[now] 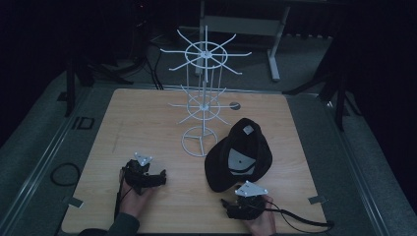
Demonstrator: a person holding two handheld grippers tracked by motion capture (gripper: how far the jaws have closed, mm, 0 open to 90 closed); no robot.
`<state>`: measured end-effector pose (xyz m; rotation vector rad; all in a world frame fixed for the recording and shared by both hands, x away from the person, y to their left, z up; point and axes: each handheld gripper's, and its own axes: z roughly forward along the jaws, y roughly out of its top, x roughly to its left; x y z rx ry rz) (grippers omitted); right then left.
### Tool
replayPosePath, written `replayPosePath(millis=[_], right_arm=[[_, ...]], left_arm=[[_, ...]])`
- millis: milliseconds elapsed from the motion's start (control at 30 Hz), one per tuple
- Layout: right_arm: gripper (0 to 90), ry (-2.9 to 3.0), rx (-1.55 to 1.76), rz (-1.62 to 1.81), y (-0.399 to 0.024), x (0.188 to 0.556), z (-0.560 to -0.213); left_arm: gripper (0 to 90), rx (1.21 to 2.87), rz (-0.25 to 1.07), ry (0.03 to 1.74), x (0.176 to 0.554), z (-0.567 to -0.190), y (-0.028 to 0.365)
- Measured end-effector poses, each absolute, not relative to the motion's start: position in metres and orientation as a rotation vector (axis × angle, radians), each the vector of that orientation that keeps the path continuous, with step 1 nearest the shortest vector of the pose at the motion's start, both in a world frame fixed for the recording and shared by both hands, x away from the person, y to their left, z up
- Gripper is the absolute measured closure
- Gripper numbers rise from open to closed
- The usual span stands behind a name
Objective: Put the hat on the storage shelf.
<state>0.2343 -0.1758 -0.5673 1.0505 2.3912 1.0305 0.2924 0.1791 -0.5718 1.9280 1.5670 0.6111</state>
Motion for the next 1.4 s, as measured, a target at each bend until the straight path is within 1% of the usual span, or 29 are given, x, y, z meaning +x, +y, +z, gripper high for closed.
replayPosePath(millis=[233,300,333,433,567,600,700,867,967,1100,1233,1400], right_arm=[[22.9,2.387,1.056,1.028,-0.176,0.234,-0.567],[17.5,2.393,1.061,1.02,-0.173,0.233,-0.568],[16.4,2.397,1.063,1.018,-0.172,0.233,-0.568],[16.8,2.401,1.066,1.009,-0.171,0.233,-0.567],[26.2,2.401,1.11,1.049,-0.172,0.232,-0.564],[27.0,2.404,1.12,1.072,-0.171,0.231,-0.564],[27.0,2.406,1.131,1.099,-0.17,0.23,-0.562],[27.0,2.35,1.102,1.134,-0.163,0.225,-0.549],[27.2,2.325,1.115,1.149,-0.157,0.225,-0.549],[27.2,2.29,1.122,1.143,-0.146,0.227,-0.549],[30.4,2.246,1.148,1.158,-0.14,0.232,-0.548],[30.7,2.153,1.261,1.181,-0.132,0.241,-0.548]], left_arm=[[0.1,1.928,0.611,1.567,0.293,-0.572,0.179],[0.1,1.929,0.611,1.566,0.293,-0.572,0.179],[0.2,1.929,0.609,1.563,0.293,-0.572,0.179],[0.1,1.93,0.61,1.562,0.293,-0.572,0.178],[0.2,1.929,0.608,1.559,0.293,-0.572,0.178],[0.1,1.929,0.608,1.558,0.293,-0.572,0.178],[0.1,1.93,0.607,1.558,0.293,-0.572,0.178],[0.1,1.931,0.606,1.555,0.293,-0.572,0.177],[0.1,1.931,0.606,1.555,0.294,-0.572,0.177],[0.1,1.932,0.605,1.552,0.294,-0.572,0.177],[0.1,1.935,0.604,1.549,0.294,-0.572,0.177],[0.2,1.936,0.604,1.547,0.294,-0.572,0.177]])
